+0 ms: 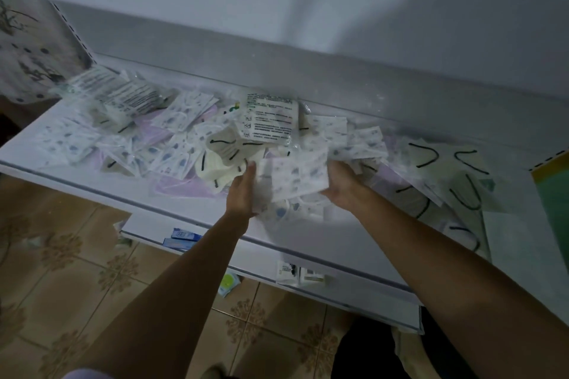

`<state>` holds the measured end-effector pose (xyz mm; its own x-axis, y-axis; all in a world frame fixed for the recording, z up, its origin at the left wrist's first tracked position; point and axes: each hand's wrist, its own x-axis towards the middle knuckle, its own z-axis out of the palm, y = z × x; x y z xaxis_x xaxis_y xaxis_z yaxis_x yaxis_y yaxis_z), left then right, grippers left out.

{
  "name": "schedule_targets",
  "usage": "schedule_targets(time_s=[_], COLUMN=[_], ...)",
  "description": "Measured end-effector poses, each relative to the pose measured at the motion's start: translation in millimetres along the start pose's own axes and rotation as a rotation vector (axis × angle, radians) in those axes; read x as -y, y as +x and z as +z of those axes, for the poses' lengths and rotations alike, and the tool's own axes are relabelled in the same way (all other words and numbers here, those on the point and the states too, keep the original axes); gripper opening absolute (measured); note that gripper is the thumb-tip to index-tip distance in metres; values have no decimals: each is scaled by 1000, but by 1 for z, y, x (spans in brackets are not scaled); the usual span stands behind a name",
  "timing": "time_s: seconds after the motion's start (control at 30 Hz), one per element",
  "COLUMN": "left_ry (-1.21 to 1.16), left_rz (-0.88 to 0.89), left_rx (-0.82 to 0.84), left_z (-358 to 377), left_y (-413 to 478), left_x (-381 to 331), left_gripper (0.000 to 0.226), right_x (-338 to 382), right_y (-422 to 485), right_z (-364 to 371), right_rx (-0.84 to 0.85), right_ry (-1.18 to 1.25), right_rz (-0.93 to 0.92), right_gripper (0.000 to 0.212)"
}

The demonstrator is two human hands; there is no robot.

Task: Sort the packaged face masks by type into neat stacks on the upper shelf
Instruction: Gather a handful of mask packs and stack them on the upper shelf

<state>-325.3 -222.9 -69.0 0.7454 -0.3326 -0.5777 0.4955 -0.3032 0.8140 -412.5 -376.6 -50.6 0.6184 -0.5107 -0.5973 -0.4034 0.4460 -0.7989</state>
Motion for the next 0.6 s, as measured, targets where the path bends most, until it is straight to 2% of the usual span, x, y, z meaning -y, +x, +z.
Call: schedule_targets(time_s=[0.07,0.1,0.17,0.2,0.27,0.33,0.4,0.47,0.6], left_ry=[189,253,301,305,306,281,236,199,119], left_rz=[107,149,186,191,193,189,171,157,182], left_rx=[-78,-114,-178,-203,-238,-276,-309,-324,-330], left_z=[-2,-4,-8,-10,-15,-21,-28,-36,-46], left_y=[2,5,6,6,5,5,6,9,13], left_x=[4,8,13,16,19,22,24,26,26], left_gripper=[46,45,42,40,39,38,37,36,34], right_x=[-14,-16,-13,-10,0,8,9,6,13], right_y=[3,3,2,5,10,19,29,38,59], right_z=[-15,-25,-45,-53,-61,-58,-50,-40,-33], right_rx=[-168,-258,-420,-461,-422,-319,-197,-105,-28], right_ry=[-610,-778,-1039,-1242,-1575,-1705,-1782,-1828,-1840], right_rz=[-141,-256,-433,-485,-476,-415,-403,-387,-366], right_gripper=[27,26,44,53,73,91,101,101,102])
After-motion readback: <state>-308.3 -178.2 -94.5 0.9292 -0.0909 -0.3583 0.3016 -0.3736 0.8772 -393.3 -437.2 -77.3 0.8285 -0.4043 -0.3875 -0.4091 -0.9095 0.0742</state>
